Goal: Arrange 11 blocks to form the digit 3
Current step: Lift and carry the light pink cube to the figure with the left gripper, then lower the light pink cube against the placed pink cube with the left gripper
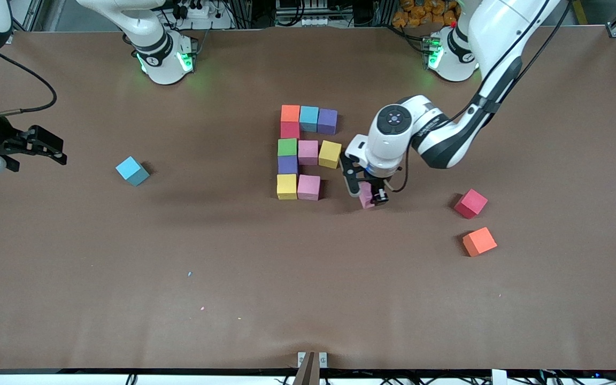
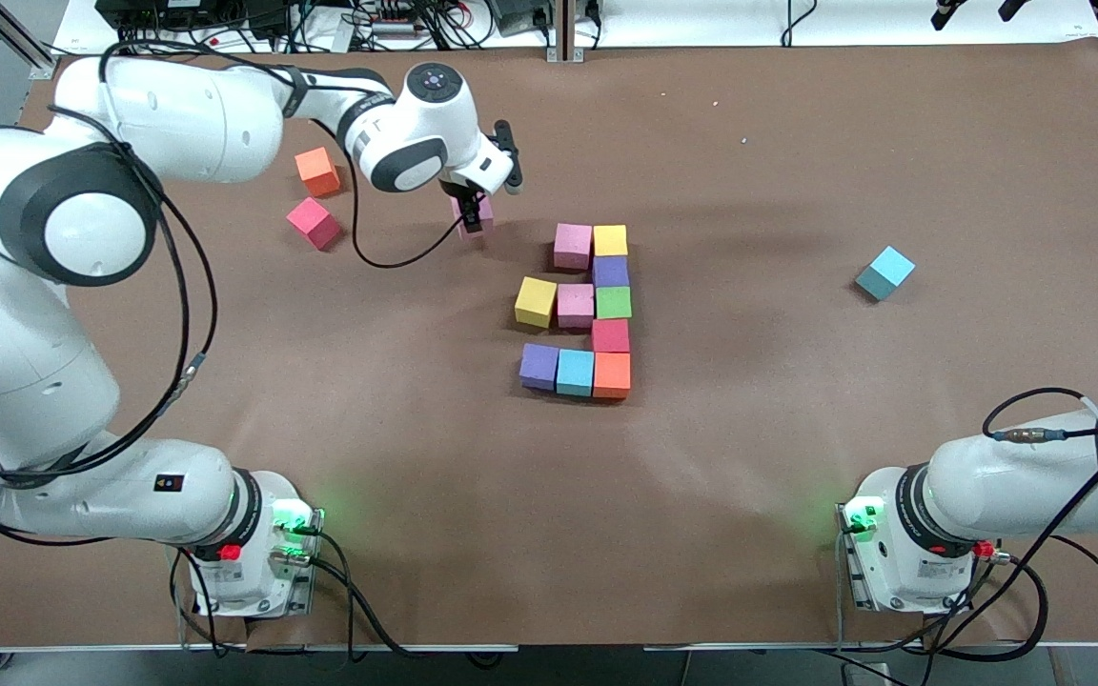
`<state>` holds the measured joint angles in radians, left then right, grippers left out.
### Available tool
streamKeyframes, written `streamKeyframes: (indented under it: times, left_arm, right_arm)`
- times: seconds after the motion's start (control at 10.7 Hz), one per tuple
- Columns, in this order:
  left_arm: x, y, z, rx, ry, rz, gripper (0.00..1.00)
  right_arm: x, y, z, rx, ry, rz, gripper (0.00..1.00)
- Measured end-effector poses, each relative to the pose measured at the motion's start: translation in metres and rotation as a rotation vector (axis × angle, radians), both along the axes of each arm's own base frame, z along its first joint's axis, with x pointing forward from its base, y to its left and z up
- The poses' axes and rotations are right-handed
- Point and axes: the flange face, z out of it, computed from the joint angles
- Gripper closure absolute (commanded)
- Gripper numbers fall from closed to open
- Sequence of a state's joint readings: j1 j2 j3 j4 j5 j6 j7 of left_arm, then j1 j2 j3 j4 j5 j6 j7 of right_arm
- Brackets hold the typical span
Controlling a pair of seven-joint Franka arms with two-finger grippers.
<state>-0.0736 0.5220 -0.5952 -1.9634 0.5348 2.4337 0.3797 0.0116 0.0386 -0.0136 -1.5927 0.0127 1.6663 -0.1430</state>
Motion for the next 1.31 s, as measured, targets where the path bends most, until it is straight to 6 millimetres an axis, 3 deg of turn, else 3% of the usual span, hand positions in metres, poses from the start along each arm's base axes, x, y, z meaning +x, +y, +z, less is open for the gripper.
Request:
streamKeyframes:
  times: [0.28,0.75,1.31]
  left_arm:
    - [-0.006,-0.02,-0.011,0.0,0.0,-0.057,1.0]
    - [0.005,-0.037,-0.021,-0.007,-0.007,-0.197,1.0]
    - [-0.014,-0.059,-0.03,-0.006,0.008,-0.264,1.0]
  right_arm:
    - [0.0,0.0,0.0,0.0,0.0,0.0,0.0]
    - [0.0,0.0,0.0,0.0,0.001,0.0,0.0]
    - [0.0,0.0,-0.001,0.0,0.001,0.0,0.0]
